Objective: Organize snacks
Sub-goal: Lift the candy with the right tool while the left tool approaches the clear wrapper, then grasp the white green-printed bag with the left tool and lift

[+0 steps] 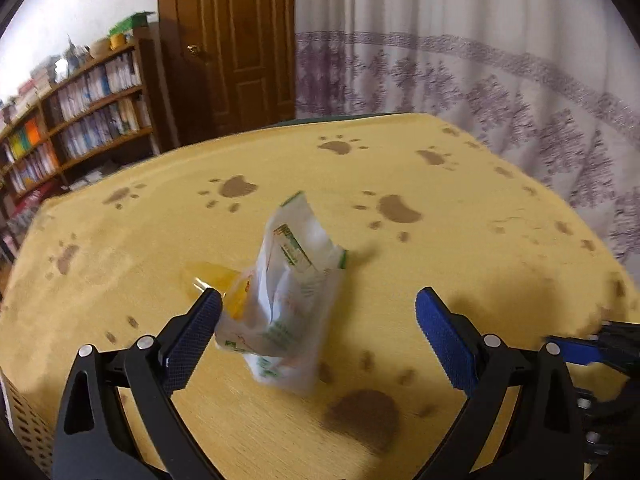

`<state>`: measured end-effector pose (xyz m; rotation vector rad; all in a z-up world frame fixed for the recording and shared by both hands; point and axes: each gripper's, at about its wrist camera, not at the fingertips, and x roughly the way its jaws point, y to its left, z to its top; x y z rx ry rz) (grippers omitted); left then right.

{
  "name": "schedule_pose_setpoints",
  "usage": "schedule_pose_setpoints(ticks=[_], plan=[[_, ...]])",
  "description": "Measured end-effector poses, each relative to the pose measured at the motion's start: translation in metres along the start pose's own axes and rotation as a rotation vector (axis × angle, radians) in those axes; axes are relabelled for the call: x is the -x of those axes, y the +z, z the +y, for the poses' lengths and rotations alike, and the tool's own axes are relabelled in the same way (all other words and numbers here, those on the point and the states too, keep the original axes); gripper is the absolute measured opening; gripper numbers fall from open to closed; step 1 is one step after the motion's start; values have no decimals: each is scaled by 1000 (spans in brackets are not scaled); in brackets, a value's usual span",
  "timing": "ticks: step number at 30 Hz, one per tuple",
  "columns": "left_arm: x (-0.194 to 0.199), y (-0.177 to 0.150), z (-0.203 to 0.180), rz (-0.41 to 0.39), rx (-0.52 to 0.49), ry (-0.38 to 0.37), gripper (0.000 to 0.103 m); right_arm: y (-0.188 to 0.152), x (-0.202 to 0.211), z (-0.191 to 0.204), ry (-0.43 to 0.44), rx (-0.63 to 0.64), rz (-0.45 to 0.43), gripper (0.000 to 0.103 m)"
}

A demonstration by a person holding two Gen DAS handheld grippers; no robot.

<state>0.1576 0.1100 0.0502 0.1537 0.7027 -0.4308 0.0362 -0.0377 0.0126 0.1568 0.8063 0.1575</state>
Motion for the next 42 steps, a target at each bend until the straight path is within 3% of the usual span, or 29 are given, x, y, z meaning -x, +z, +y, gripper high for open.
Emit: schedule_pose_setpoints(ticks=[6,10,22,29,36,42], plan=[[24,-20,-17,8,3,-164,98,0,0,-1,4,-6,-4,42],[32,-35,-25,27,-20,-209,98,0,1,-2,6,-11,-6,42],[30,-24,5,9,-10,-92,98,0,1,-2,8,-10,-7,42],[17,-24,5,62,97,-111,99,0,1,-3,8,-11,-8,42],[-7,-16,-12,100,90,0,99,1,1,-3,8,-13,-10,42],[-28,-16,-14,186,88,78,95,1,2,-2,8,-15,-11,42]])
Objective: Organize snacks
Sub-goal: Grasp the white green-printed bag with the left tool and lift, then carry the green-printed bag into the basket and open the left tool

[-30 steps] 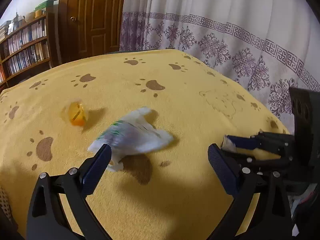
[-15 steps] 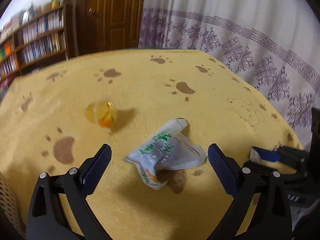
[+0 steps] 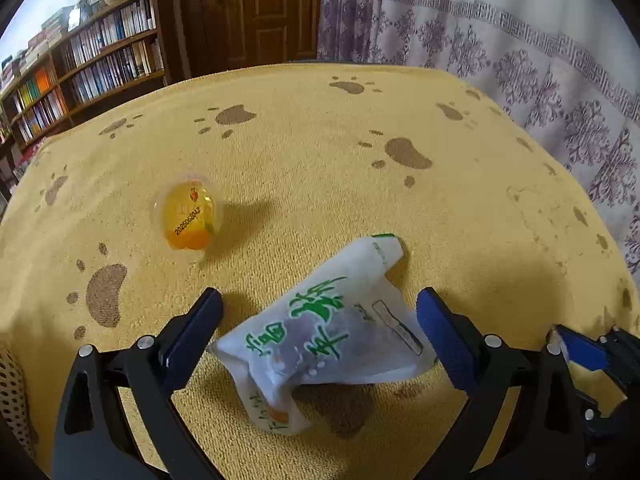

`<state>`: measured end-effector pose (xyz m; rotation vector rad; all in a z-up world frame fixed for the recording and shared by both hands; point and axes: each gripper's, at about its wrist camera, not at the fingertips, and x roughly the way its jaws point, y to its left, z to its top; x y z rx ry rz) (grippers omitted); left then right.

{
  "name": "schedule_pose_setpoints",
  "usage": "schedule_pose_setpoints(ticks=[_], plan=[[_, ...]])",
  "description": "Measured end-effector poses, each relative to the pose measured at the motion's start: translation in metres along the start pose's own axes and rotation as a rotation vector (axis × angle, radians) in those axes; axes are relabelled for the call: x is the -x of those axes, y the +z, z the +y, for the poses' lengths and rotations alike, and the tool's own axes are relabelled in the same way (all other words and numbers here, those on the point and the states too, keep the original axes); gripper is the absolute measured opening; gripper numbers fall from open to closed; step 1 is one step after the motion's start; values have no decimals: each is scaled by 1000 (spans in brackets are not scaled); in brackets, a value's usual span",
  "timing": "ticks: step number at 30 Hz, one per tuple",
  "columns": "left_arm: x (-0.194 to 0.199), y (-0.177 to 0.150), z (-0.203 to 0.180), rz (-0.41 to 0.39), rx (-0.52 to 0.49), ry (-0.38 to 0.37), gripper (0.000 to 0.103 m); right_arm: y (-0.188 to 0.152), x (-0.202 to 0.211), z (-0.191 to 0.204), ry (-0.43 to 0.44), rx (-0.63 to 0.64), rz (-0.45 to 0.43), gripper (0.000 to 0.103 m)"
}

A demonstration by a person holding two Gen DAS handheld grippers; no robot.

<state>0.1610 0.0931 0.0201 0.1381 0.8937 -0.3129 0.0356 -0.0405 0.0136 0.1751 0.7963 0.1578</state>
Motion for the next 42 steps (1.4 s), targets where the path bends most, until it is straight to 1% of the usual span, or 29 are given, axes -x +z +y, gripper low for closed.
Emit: schedule_pose_setpoints(ticks=[1,3,4,6,8,10,12,15,17,21,26,32,42], plan=[[1,-1,0,-4,-5,3,92,0,0,0,0,1,0,42],[5,-3,4,-19,8,4,81,0,0,0,0,-1,0,42],[7,-4,6,-22,17,-2,79,0,0,0,0,0,0,42],[14,-6,14,-35,45,-28,67,0,0,0,0,0,0,42],[20,-10,19,-38,72,-62,64,0,0,0,0,1,0,42],[26,-16,19,-46,72,-73,62,0,0,0,0,0,0,42],[33,-24,16,-61,55,-74,52,0,0,0,0,1,0,42],[44,-32,16,-76,65,-87,51,0,0,0,0,0,0,42],[53,-35,18,-90,71,-83,51,0,0,0,1,1,0,42],[77,-39,26,-141,79,-51,51,0,0,0,1,1,-1,42],[102,-41,40,-182,103,-20,51,0,0,0,1,2,-1,42],[135,-48,70,-229,152,36,51,2,-1,-2,-5,-2,-7,42],[191,-62,130,-314,260,137,51,2,0,-4,-13,-5,-15,42]])
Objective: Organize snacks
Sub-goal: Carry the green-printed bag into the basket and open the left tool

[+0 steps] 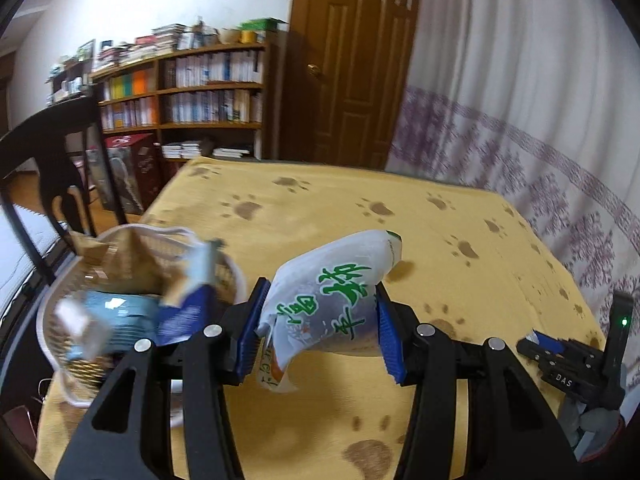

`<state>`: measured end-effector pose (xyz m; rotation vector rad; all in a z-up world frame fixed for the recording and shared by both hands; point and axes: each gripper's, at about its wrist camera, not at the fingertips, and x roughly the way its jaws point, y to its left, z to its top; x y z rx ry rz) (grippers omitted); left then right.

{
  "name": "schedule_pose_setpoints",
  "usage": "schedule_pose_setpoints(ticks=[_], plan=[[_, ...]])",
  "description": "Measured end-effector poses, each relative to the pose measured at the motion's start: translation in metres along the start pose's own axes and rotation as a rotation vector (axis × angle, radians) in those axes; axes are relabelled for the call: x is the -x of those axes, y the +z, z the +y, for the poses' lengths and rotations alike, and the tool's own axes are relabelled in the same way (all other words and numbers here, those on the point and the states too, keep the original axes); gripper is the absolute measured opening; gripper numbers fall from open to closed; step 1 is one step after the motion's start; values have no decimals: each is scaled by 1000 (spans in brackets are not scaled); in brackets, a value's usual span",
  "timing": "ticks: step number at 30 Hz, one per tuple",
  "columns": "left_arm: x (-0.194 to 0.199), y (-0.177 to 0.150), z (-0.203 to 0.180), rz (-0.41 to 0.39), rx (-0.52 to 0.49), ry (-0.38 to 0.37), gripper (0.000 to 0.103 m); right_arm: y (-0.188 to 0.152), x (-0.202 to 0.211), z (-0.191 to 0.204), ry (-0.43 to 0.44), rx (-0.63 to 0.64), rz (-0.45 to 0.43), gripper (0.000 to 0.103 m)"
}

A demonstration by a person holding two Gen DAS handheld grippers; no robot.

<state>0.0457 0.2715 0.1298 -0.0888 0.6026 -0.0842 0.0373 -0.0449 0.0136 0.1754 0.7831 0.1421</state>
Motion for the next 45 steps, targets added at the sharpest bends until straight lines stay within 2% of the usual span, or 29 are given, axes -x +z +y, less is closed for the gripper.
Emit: schedule_pose_setpoints(ticks=[14,26,28,30,31,33,41,45], plan=[[38,12,72,-76,103,125,51,-1,0,0,-3,-3,-5,42],[22,4,107,-46,151,185,53,-1,2,-1,-11,-6,-8,42],[19,4,113,-47,162,197,57,-1,2,0,-10,-6,-8,42],[16,2,119,-44,177,203,68,-1,2,-1,-10,-6,-8,42],[16,1,121,-49,187,204,70,-1,2,0,-10,-6,-8,42],[17,1,125,-52,199,202,83,-1,2,-1,-10,-5,-8,42],[31,-1,135,-89,232,211,84,-1,2,0,-10,-6,-9,42],[39,-3,136,-109,221,245,89,-1,3,0,-16,-10,-14,42]])
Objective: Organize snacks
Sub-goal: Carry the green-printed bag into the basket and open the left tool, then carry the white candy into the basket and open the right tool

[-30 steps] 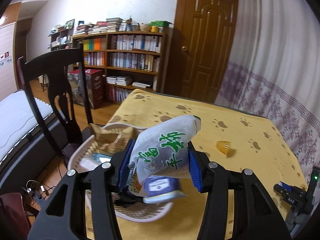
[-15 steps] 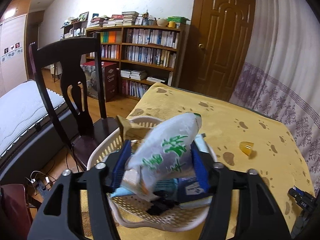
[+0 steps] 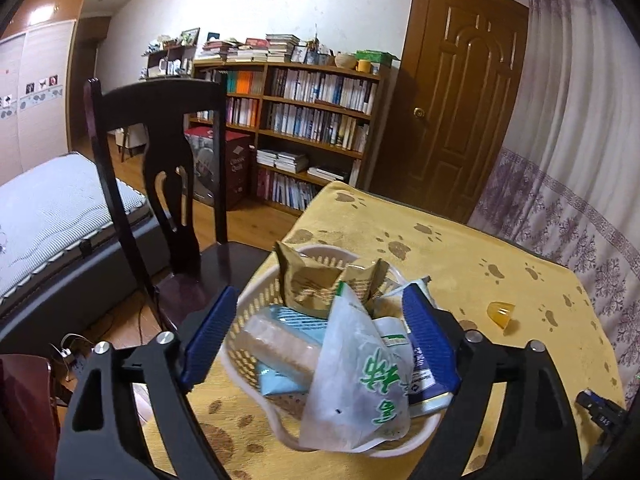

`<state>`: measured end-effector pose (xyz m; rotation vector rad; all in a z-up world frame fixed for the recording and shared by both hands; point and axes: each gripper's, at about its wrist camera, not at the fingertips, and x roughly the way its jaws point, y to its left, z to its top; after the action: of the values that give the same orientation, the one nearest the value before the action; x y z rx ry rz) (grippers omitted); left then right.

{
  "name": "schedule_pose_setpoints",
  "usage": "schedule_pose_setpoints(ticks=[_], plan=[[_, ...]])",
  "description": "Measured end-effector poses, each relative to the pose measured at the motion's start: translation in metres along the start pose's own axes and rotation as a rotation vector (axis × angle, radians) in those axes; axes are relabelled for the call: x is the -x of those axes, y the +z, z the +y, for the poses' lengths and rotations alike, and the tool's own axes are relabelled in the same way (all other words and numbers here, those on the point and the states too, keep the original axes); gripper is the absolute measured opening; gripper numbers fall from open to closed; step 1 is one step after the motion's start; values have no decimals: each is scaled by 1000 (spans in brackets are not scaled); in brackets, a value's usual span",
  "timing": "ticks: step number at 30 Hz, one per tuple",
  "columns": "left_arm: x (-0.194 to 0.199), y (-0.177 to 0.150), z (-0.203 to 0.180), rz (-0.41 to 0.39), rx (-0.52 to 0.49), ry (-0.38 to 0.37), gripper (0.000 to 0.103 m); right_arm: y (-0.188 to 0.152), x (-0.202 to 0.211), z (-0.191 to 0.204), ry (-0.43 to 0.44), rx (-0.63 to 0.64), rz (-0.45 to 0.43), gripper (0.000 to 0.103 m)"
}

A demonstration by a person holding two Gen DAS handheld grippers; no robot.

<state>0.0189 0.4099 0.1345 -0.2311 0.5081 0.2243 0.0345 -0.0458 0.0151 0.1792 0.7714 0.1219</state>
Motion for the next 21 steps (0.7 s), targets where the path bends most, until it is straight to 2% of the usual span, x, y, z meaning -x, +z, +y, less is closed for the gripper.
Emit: schedule_pose_setpoints(ticks=[3,7,13,17,21], plan=[[5,-1,4,-10,-15,22,90,0,3,0,-4,-11,-5,42],[12,-2,8,-26,-35,35,91,1,14,6,32,-30,-16,42],[19,-4,10,-37,-41,10,93,6,40,31,83,-2,-76,42],[24,-4,10,-47,-57,2,93,9,45,48,124,-11,-84,42],[31,-5,5,-86,-105,30,94,16,44,84,155,49,-83,42]])
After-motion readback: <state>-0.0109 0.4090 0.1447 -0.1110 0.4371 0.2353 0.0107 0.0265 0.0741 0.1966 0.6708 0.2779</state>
